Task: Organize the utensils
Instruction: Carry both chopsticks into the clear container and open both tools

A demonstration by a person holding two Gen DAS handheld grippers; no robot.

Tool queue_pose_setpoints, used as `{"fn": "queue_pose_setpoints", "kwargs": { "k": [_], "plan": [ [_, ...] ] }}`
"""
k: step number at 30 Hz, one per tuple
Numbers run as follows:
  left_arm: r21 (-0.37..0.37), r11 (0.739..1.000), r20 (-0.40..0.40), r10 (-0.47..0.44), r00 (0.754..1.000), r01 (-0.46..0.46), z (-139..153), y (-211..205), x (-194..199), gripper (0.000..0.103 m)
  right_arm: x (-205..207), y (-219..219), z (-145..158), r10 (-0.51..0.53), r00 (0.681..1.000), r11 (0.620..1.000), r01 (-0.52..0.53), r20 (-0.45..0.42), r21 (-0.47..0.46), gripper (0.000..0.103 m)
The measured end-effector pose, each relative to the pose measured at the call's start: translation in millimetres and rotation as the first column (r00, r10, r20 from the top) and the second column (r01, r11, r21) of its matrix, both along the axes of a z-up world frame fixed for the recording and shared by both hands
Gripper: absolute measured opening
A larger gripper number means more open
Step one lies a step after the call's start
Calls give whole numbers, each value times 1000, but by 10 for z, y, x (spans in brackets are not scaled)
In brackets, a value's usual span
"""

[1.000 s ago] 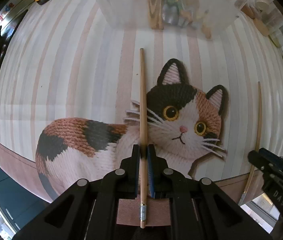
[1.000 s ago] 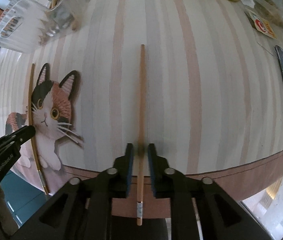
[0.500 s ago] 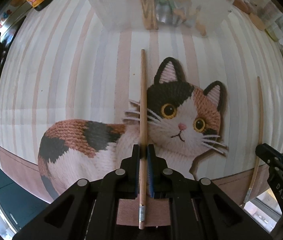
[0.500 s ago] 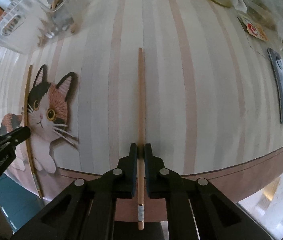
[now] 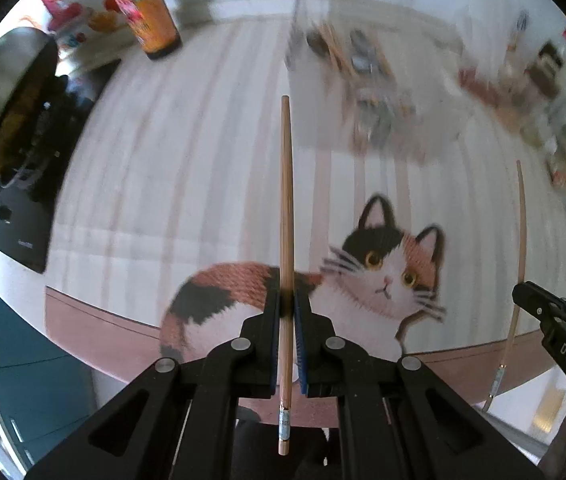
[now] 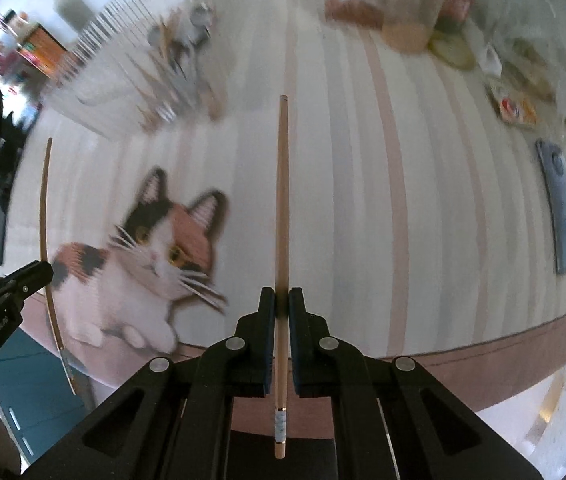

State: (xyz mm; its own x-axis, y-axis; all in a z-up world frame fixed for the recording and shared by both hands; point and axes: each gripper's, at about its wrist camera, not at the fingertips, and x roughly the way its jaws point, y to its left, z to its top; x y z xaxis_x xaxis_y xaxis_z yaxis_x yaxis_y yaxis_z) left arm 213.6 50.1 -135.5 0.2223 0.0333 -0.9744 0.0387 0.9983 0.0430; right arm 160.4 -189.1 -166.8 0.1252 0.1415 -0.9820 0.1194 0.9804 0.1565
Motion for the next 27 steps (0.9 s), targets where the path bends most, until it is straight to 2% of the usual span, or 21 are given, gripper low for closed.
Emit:
{"fn": "queue_pose_setpoints", "kwargs": {
  "k": [7,14,20,27],
  "plan": [
    [-63,998,128,1,992,7,699,139,6,5,255,-139,622,-3,993,999,-3,119,52,7],
    [-154,987,210,-18,978,51,1249,69,413,5,683,-107,1061,-7,978,992,-20,209,125,7],
    [-218,972,198,-42,979,86,1412,-92,1002,5,1165,-81,1320,-39,965,981,-12,259,193,7],
    [-248,965,118,-63,991,91,1215,-288,1828,5,2006,-29,1308,-96,967,971,38,238,238,7]
  ]
}}
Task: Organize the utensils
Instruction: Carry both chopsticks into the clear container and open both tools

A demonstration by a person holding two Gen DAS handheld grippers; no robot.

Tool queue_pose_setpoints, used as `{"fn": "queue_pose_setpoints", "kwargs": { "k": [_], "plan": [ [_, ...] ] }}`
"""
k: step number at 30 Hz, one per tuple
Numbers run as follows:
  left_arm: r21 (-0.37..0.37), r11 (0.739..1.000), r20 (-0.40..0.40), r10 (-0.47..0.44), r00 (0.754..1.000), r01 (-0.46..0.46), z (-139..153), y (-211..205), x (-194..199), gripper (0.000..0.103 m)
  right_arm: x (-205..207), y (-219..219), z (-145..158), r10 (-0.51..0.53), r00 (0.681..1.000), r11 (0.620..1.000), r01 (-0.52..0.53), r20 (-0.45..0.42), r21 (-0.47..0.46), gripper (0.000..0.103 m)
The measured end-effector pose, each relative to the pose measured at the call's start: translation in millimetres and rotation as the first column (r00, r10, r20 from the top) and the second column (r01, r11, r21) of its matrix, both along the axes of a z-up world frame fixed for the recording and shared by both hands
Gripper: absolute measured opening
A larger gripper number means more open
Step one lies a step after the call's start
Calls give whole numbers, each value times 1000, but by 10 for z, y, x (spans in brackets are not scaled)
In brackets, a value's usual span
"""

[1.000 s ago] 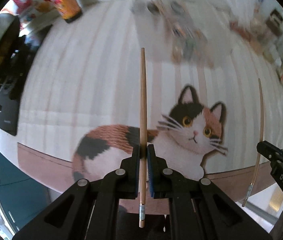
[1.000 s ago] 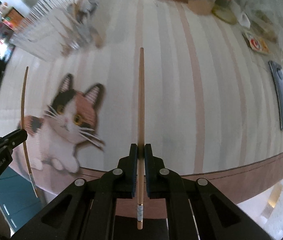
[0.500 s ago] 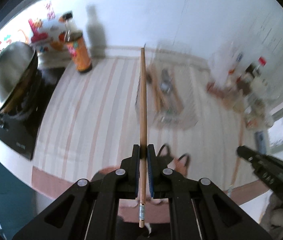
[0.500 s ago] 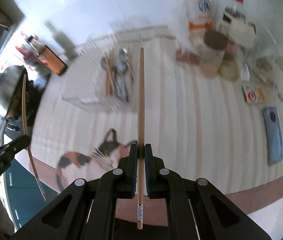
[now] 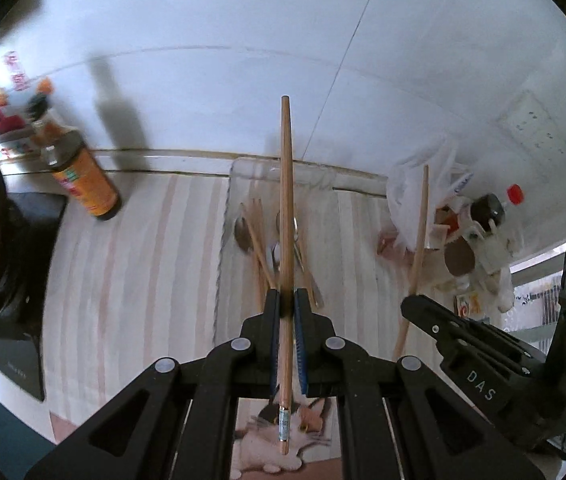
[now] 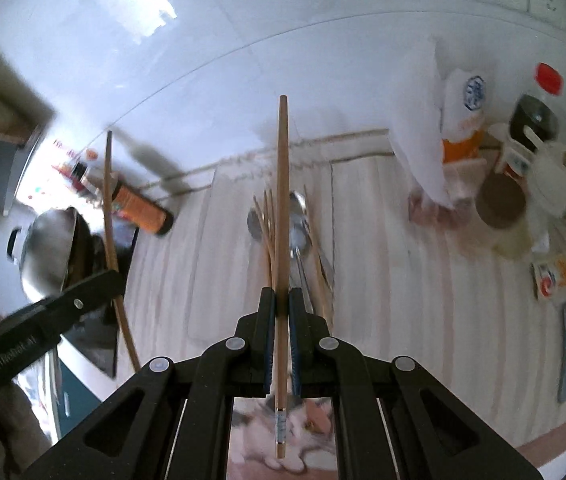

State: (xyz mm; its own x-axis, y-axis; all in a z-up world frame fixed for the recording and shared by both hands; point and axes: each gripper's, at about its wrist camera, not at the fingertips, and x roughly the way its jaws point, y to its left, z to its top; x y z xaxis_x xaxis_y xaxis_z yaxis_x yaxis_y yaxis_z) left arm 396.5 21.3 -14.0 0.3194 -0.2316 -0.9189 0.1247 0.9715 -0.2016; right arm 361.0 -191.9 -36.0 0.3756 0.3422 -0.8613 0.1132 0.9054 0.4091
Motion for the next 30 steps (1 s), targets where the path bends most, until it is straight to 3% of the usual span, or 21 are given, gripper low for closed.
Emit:
{"fn": "queue_pose_setpoints", "kwargs": {
  "k": [7,13,14,16,17,18,22,24,30],
  "plan": [
    [-27,999,-182,-24,983,19,-634,-45,534,5,637,80,-410,-11,996,1000,9,-91,-19,7],
    [45,999,-201,-6,980,15,-862,40,573,8,888,199,-808,24,982,999,-29,-188,-25,9],
    [64,998,-185,-1,983,13,-861,60,557,15,891,208,-852,22,980,999,-29,-199,-32,15],
    [113,994,-142,14,990,2,-839,109,529,38,863,198,-887,15,979,999,-25,-201,-48,29],
    [153,988,-99,25,995,-9,-809,138,477,60,836,198,-898,9,980,998,-22,-198,-59,38],
    [173,985,-68,28,997,-15,-776,161,450,72,801,188,-899,3,981,997,-18,-192,-73,40],
    [234,971,40,38,998,-47,-720,254,246,83,621,170,-847,-26,988,986,1,-151,-165,53],
    [233,971,74,34,997,-51,-724,303,135,102,508,175,-811,-37,991,976,9,-126,-219,65],
    [270,962,133,2,991,-38,-720,313,-153,103,61,212,-727,-80,995,935,52,-67,-352,96]
  ]
}}
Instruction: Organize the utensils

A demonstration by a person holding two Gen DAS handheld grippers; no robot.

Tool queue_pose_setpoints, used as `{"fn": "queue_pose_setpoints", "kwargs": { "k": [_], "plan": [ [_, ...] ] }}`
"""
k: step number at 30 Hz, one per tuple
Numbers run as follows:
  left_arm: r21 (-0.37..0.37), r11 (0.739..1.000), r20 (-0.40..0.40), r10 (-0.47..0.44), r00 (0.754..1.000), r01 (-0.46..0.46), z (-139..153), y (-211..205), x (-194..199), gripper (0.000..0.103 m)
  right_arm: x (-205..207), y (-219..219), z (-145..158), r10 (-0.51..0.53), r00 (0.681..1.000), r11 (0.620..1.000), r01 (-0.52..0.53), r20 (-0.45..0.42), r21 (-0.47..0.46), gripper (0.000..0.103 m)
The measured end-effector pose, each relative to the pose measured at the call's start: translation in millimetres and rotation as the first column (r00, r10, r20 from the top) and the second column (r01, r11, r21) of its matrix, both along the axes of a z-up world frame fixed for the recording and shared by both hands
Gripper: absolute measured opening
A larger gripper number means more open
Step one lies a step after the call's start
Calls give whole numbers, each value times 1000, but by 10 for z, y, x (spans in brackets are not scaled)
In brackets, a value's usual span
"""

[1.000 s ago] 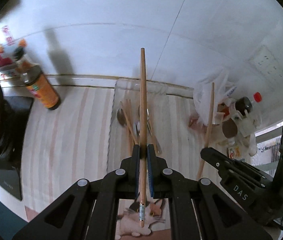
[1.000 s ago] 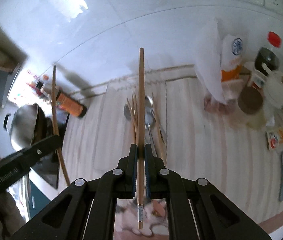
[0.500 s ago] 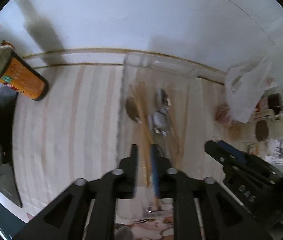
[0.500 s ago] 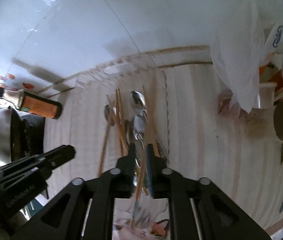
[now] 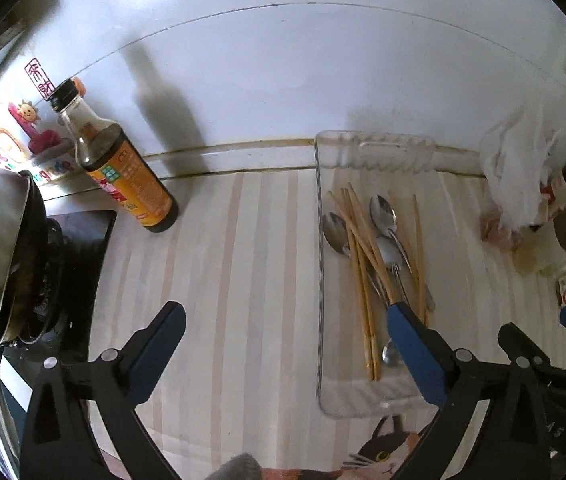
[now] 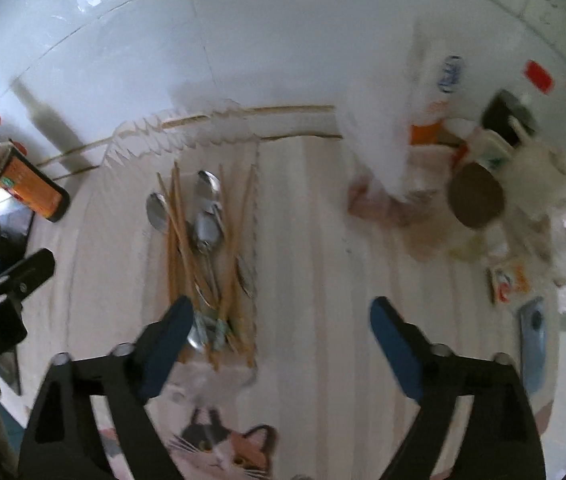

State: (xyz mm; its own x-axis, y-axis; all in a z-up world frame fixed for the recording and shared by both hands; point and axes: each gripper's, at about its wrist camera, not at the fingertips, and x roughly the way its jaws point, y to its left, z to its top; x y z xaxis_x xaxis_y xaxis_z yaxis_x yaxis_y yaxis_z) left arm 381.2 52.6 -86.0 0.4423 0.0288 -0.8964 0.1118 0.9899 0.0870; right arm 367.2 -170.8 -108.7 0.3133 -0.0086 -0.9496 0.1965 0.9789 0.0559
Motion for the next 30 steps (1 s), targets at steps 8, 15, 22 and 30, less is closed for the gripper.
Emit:
{"fn": "queue_pose_setpoints", "kwargs": {
  "k": [8,15,22,30],
  "plan": [
    [3,1000,28,-13,1000,13,53,39,-375,103,-453,72,97,-28,999,995,31,39,-99,103],
    [-13,1000,99,28,995,-26,395,129,-868,103,-890,95,512,-30,990,988,50,137,-145,103],
    [-50,998,218,53,975,-43,992,241,-1617,103,-1496,55,1117,-21,966,986,62,256,-152,103],
    [-93,995,318,51,947,-22,1558,280,-2400,103,-2365,67,1827,1,923,987,62,385,-151,103]
  ]
}}
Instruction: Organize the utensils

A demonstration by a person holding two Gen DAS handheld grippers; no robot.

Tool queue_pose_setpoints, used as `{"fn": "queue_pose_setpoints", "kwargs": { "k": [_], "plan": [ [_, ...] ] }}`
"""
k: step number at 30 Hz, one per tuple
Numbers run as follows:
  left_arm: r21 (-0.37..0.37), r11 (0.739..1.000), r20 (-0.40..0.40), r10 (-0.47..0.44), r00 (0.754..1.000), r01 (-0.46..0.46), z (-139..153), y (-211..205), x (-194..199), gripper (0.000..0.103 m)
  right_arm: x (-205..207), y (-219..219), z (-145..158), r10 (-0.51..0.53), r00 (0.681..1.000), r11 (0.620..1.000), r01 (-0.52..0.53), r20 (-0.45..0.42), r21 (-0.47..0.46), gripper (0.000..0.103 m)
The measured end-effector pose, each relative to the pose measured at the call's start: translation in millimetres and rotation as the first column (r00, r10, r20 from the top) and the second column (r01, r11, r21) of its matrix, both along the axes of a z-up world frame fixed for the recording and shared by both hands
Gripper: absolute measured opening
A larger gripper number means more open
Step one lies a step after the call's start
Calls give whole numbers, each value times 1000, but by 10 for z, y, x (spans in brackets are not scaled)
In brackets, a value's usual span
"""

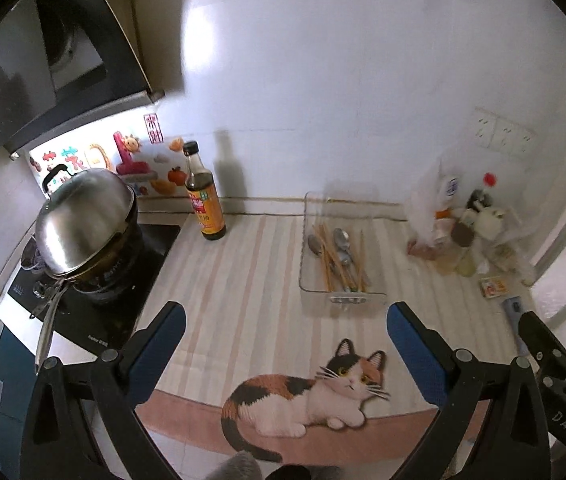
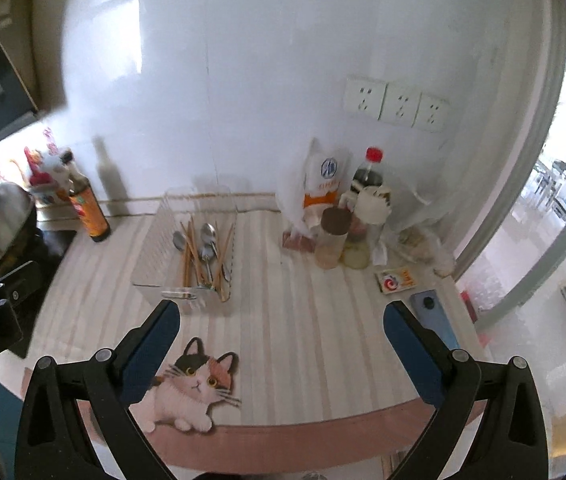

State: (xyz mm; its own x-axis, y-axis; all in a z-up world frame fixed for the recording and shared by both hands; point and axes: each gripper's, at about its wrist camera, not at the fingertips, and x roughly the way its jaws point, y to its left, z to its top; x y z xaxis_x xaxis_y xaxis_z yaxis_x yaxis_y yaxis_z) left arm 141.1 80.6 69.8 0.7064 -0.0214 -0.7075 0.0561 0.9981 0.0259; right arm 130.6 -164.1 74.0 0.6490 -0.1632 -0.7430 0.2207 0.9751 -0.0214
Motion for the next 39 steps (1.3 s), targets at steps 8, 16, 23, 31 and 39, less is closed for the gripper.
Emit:
{"fn": "queue_pose_setpoints", "kwargs": {
  "k": [8,16,23,31,39],
  "plan": [
    [-5,1000,47,-24,999,24,248,4,-495,103,-555,74,486,9,997,1000,-7,82,-19,103],
    [-1,1000,55,-26,998,26,364,28,-665,103,-775,118,728,-15,992,1000,18,122,-23,103],
    [16,1000,59,-12,998,11,359,91,-679,103,-792,138,758,-33,992,999,37,121,-28,103],
    [24,1000,61,2,998,-3,327,153,-650,103,-781,181,725,-38,993,998,42,116,-35,103],
    [32,999,48,-2,999,1,291,173,-596,103,-736,196,658,-34,993,999,37,111,-26,103]
  ]
}}
